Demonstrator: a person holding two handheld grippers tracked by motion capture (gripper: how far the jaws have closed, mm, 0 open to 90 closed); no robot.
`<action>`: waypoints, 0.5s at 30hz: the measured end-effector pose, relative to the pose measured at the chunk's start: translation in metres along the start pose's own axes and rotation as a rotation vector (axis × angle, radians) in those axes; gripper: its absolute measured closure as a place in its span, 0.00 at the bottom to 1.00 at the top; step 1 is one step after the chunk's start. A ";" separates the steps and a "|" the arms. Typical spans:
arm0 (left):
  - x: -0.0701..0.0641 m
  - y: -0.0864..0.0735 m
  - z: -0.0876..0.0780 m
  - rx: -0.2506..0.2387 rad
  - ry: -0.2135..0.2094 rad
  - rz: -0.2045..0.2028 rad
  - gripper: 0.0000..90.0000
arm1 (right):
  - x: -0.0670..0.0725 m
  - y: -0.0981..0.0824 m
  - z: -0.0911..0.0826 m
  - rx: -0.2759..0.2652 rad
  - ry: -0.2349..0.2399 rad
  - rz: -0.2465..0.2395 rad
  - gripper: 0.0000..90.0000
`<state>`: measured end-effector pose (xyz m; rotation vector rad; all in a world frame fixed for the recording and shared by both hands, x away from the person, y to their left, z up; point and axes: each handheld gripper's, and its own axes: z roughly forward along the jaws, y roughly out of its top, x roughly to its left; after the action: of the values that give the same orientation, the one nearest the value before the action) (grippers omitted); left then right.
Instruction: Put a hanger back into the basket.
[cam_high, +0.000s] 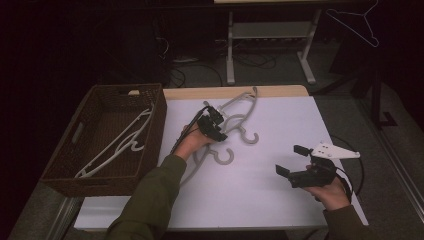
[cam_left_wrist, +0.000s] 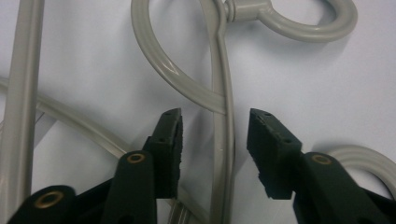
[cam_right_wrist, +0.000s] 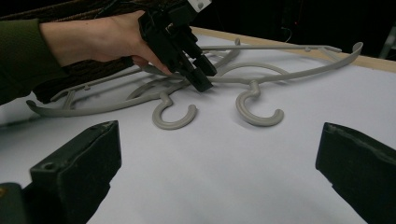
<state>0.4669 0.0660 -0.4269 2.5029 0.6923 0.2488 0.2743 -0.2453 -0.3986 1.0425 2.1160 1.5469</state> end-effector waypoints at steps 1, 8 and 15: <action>0.000 0.000 0.001 0.006 -0.001 -0.001 0.66 | 0.000 0.000 0.000 0.002 0.000 -0.003 0.00; -0.002 0.001 0.002 0.021 -0.008 0.001 0.78 | 0.000 0.000 0.000 0.000 0.001 -0.004 0.00; -0.003 0.001 0.003 0.016 -0.031 -0.008 0.89 | 0.000 0.000 0.001 0.004 0.004 -0.007 0.00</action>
<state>0.4656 0.0621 -0.4287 2.5135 0.6947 0.2023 0.2746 -0.2448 -0.3990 1.0332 2.1240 1.5428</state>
